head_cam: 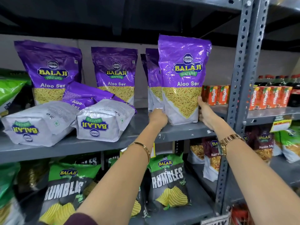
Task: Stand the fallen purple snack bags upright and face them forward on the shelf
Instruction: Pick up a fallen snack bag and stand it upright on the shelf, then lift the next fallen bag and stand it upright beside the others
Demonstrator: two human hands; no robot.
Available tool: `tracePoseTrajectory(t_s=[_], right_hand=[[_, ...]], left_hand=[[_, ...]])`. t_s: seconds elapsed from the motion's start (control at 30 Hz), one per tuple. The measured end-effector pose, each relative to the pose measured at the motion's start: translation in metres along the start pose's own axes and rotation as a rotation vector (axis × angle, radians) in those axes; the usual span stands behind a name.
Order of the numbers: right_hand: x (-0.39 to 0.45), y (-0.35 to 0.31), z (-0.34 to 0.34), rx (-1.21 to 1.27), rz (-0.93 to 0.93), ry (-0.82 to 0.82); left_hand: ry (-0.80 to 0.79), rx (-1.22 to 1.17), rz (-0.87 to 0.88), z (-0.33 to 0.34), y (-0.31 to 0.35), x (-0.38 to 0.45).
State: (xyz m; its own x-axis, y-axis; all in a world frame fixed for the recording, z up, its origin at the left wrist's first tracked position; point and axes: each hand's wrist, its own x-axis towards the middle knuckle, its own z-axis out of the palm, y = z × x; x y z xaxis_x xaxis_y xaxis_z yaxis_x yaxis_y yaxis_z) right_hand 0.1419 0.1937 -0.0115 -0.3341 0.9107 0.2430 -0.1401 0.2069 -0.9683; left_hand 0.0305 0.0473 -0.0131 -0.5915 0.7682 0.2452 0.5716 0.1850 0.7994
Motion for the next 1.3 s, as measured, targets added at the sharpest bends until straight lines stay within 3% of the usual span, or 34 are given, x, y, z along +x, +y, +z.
tracePoseTrajectory(t_s=[0.1, 0.2, 0.27, 0.33, 0.4, 0.43, 0.53, 0.57, 0.7, 0.93, 1.03, 1.17, 1.3], right_hand=[[-0.021, 0.004, 0.007, -0.169, -0.179, 0.258], [-0.050, 0.007, 0.020, -0.373, -0.571, 0.626], [-0.066, 0.000, 0.040, -0.454, -0.779, 0.612], [-0.078, -0.013, 0.065, -0.473, -0.835, 0.505], [-0.085, -0.023, 0.094, -0.453, -0.750, 0.383], [-0.086, -0.027, 0.109, -0.421, -0.620, 0.301], [-0.094, -0.035, 0.146, -0.127, -0.007, -0.086], [-0.098, -0.036, 0.156, -0.095, 0.115, -0.192], [-0.110, -0.035, 0.181, -0.036, 0.298, -0.377], [-0.109, -0.036, 0.195, 0.026, 0.357, -0.378], [-0.111, -0.035, 0.193, 0.081, 0.352, -0.347], [-0.108, -0.031, 0.198, 0.158, 0.255, -0.273], [-0.102, -0.036, 0.199, 0.168, 0.081, -0.188]], left_hand=[[0.010, 0.017, 0.019, -0.007, 0.003, -0.006], [0.114, 0.059, 0.094, -0.028, 0.012, -0.008], [0.205, 0.090, 0.120, -0.055, 0.018, -0.007], [0.275, 0.133, 0.116, -0.085, 0.022, -0.008], [0.339, 0.141, 0.097, -0.116, 0.021, -0.008], [0.364, 0.149, 0.076, -0.131, 0.020, -0.008], [0.400, 0.210, 0.007, -0.173, 0.007, -0.013], [0.385, 0.233, -0.021, -0.184, 0.000, -0.016], [0.238, 0.326, -0.166, -0.205, -0.027, -0.028], [0.199, 0.288, -0.201, -0.205, -0.048, -0.028], [0.188, 0.168, -0.211, -0.202, -0.049, -0.027], [0.295, -0.009, -0.135, -0.198, -0.058, -0.025], [0.377, -0.022, -0.042, -0.190, -0.070, -0.022]])
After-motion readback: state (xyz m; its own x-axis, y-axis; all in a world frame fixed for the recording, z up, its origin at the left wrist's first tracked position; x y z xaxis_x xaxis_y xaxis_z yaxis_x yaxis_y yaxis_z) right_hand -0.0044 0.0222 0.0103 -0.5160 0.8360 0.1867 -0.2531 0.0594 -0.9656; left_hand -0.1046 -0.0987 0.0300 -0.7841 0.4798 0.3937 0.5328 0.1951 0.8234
